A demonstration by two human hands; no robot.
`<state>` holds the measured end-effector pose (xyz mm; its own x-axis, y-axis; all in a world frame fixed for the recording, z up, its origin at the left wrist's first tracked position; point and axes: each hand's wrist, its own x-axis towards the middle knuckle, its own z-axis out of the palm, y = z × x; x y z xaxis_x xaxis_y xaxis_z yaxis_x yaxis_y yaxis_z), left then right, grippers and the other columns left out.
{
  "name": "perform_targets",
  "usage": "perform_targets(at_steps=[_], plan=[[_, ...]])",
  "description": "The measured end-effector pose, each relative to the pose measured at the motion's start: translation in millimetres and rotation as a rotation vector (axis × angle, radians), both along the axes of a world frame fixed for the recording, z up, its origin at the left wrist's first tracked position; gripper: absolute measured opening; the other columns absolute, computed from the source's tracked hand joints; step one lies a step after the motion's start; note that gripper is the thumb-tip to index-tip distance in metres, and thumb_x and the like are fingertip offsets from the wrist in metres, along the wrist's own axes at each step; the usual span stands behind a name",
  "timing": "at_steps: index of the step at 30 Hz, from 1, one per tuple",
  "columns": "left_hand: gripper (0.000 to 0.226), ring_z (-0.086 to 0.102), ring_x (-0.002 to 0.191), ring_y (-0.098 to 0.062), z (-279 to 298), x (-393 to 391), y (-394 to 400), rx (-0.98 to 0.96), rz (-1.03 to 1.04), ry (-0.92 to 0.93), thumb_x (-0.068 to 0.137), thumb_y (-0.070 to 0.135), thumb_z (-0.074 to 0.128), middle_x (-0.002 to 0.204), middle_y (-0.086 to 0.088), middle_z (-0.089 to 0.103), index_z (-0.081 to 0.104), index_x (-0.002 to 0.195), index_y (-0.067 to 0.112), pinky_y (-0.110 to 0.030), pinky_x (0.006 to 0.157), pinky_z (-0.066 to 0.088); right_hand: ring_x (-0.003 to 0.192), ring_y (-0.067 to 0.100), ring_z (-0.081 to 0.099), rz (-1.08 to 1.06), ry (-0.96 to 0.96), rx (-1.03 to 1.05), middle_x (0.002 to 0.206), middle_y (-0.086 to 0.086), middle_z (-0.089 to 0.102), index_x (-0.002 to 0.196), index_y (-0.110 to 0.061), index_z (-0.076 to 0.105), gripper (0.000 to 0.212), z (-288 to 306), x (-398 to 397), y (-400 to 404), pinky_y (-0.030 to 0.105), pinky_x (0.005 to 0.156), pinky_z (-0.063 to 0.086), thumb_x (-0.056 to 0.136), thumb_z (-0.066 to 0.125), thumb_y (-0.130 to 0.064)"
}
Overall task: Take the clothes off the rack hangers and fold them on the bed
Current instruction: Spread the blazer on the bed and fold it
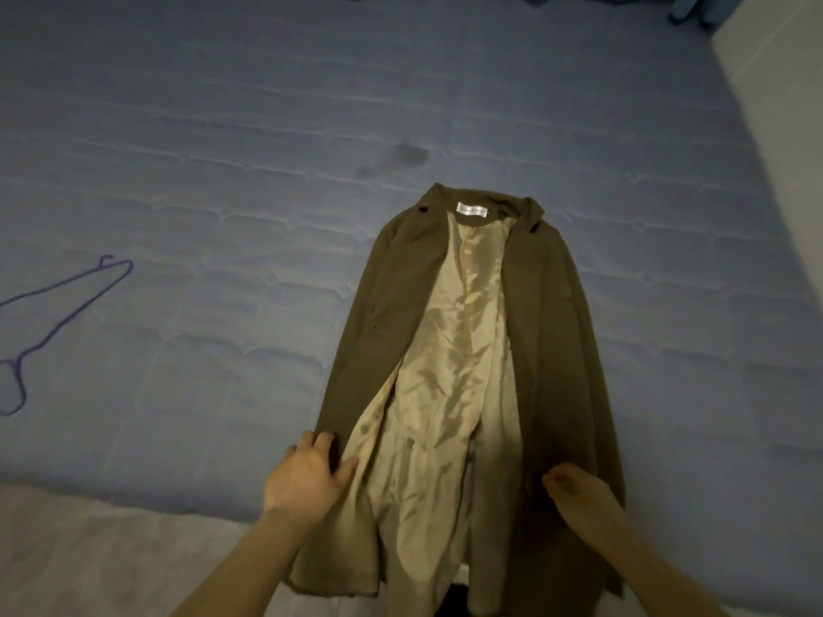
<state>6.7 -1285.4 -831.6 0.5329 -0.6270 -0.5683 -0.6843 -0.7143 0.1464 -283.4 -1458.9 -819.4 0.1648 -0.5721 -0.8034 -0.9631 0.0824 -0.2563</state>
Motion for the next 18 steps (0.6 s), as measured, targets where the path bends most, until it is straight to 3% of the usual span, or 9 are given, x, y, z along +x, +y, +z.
perform_targets(at_steps=[3, 6, 12, 15, 18], plan=[[0.046, 0.056, 0.106, -0.021, -15, -10, 33, 0.021, 0.037, 0.021, 0.09, 0.058, 0.039, 0.119, 0.0, 0.053, 0.045, 0.122, 0.024, -0.033, 0.079, 0.05, 0.084, 0.013, 0.056, 0.055, 0.056, 0.056, 0.085, -0.005, 0.055, 0.1, -0.021, 0.051, 0.018, -18, -12, 46, 0.027, 0.073, 0.039, 0.098, 0.041, -0.035], [0.049, 0.052, 0.111, -0.02, -30, -19, 61, 0.035, -0.077, -0.028, 0.091, 0.053, 0.042, 0.123, -0.002, 0.048, 0.043, 0.129, 0.022, -0.033, 0.077, 0.049, 0.083, 0.014, 0.05, 0.038, 0.058, 0.076, 0.091, -0.001, 0.053, 0.109, -0.018, 0.045, 0.021, -30, -16, 84, 0.024, 0.075, 0.035, 0.098, 0.044, -0.035], [0.056, 0.052, 0.11, -0.03, -45, -32, 71, -0.134, 0.079, -0.074, 0.088, 0.046, 0.054, 0.124, -0.011, 0.047, 0.044, 0.133, 0.014, -0.04, 0.077, 0.05, 0.079, 0.013, 0.05, -0.053, 0.025, -0.2, 0.088, -0.002, 0.055, 0.092, -0.023, 0.046, 0.017, -44, -17, 104, 0.027, 0.074, 0.041, 0.093, 0.052, -0.039], [0.04, 0.054, 0.103, -0.033, -55, -36, 63, -0.141, 0.13, -0.091, 0.089, 0.038, 0.057, 0.115, -0.014, 0.05, 0.053, 0.115, 0.008, -0.041, 0.072, 0.047, 0.075, 0.013, 0.051, -0.066, 0.046, -0.329, 0.088, -0.001, 0.053, 0.09, -0.023, 0.042, 0.025, -47, -11, 96, 0.027, 0.064, 0.037, 0.089, 0.054, -0.046], [0.022, 0.058, 0.091, -0.034, -63, -37, 58, -0.201, 0.152, -0.084, 0.094, 0.026, 0.051, 0.104, -0.015, 0.055, 0.058, 0.101, 0.006, -0.038, 0.064, 0.041, 0.077, 0.015, 0.053, -0.067, 0.041, -0.374, 0.087, 0.0, 0.054, 0.091, -0.021, 0.044, 0.027, -52, -3, 82, 0.029, 0.067, 0.04, 0.091, 0.05, -0.047]])
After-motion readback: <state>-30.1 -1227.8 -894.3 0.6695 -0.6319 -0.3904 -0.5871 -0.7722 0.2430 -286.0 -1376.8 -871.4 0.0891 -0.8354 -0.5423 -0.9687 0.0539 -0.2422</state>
